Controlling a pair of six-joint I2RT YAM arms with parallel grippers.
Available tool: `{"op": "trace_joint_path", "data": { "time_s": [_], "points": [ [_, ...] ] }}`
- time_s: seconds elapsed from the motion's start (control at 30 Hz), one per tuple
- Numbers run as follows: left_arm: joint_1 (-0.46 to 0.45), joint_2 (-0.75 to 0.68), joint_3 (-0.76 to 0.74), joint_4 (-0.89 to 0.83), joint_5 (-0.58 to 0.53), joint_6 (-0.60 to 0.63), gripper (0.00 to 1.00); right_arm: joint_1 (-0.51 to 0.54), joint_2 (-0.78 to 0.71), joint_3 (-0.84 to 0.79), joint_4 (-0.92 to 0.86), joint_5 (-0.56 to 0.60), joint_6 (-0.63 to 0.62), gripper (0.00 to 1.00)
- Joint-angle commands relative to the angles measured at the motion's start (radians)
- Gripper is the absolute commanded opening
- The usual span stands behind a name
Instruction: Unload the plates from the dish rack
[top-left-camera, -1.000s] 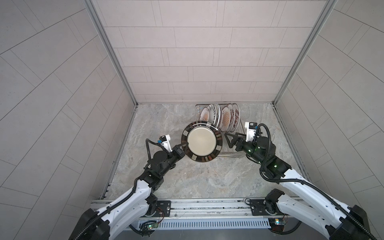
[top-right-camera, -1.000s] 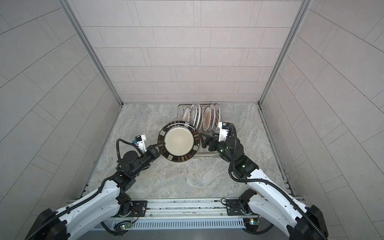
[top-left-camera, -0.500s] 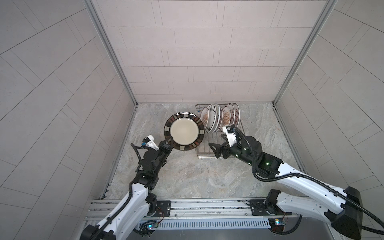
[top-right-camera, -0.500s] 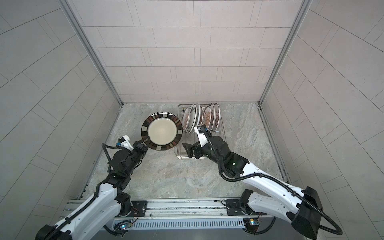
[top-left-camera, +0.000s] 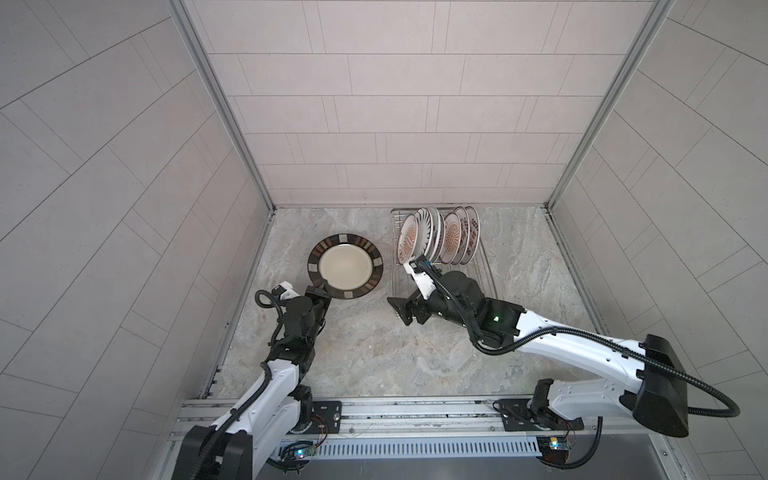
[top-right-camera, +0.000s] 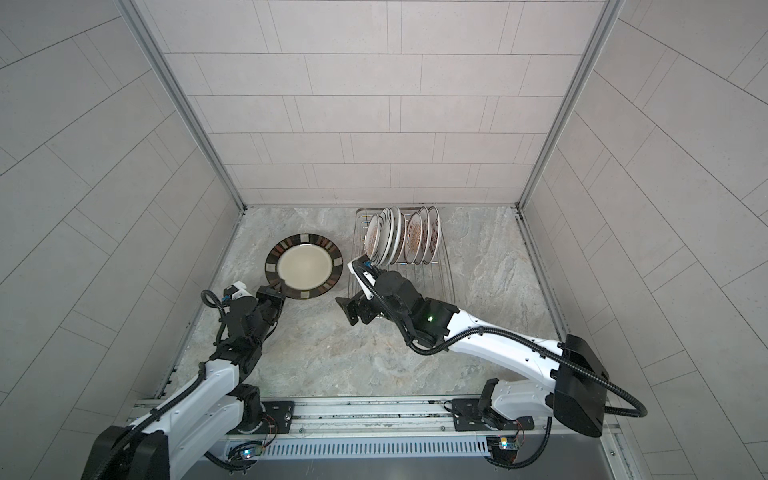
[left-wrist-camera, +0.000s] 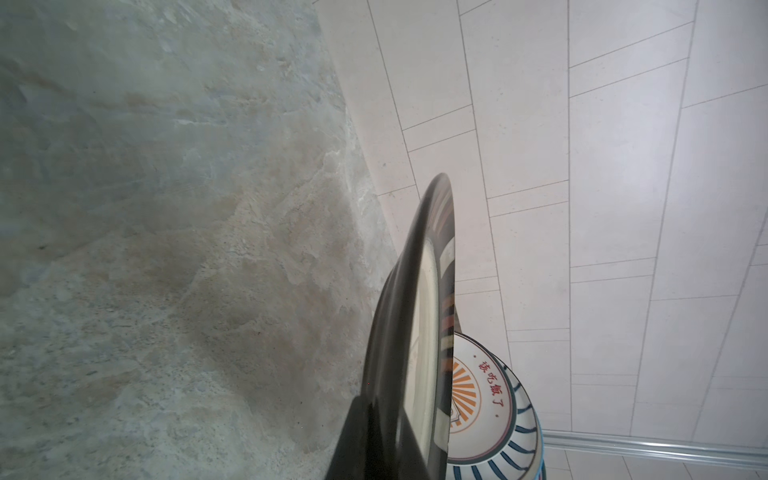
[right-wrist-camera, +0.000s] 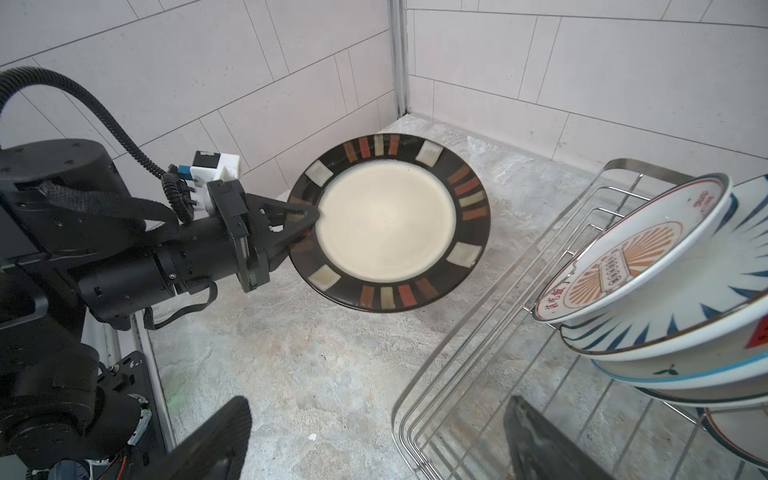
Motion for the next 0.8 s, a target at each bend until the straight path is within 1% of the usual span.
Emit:
{"op": "trace_joint_path", "data": {
  "time_s": [0.0, 0.1, 0.23, 0.37, 0.43, 0.5, 0.57, 0.7, 0.77],
  "points": [
    [0.021, 0.010, 0.019, 0.246, -0.044, -0.033, 0.00, 0.013, 0.045, 0.063, 0.014, -0.019, -0.006, 0.96],
    [0.047, 0.042, 0.022, 0.242, -0.063, -0.024, 0.00, 0.017, 0.090, 0.089, 0.013, -0.018, -0.007, 0.96],
    [0.093, 0.132, 0.036, 0.309, 0.000, -0.024, 0.00, 0.017, 0.143, 0.118, 0.004, -0.006, -0.006, 0.96],
    [0.114, 0.206, 0.032, 0.349, -0.019, -0.031, 0.00, 0.017, 0.196, 0.162, -0.004, -0.012, 0.001, 0.96],
    [0.123, 0.242, 0.038, 0.364, -0.027, -0.030, 0.00, 0.017, 0.225, 0.189, -0.010, -0.033, 0.001, 0.96],
    [0.136, 0.280, 0.044, 0.395, -0.021, -0.021, 0.00, 0.018, 0.251, 0.214, -0.025, -0.041, -0.002, 0.96],
    [0.151, 0.303, 0.056, 0.398, 0.007, -0.015, 0.00, 0.018, 0.273, 0.229, -0.032, -0.038, -0.005, 0.96],
    [0.164, 0.332, 0.067, 0.365, -0.021, -0.005, 0.00, 0.018, 0.313, 0.254, -0.042, -0.035, -0.010, 0.95],
    [0.182, 0.370, 0.064, 0.404, -0.009, -0.015, 0.00, 0.018, 0.335, 0.268, -0.049, -0.043, -0.008, 0.95]
  ]
}}
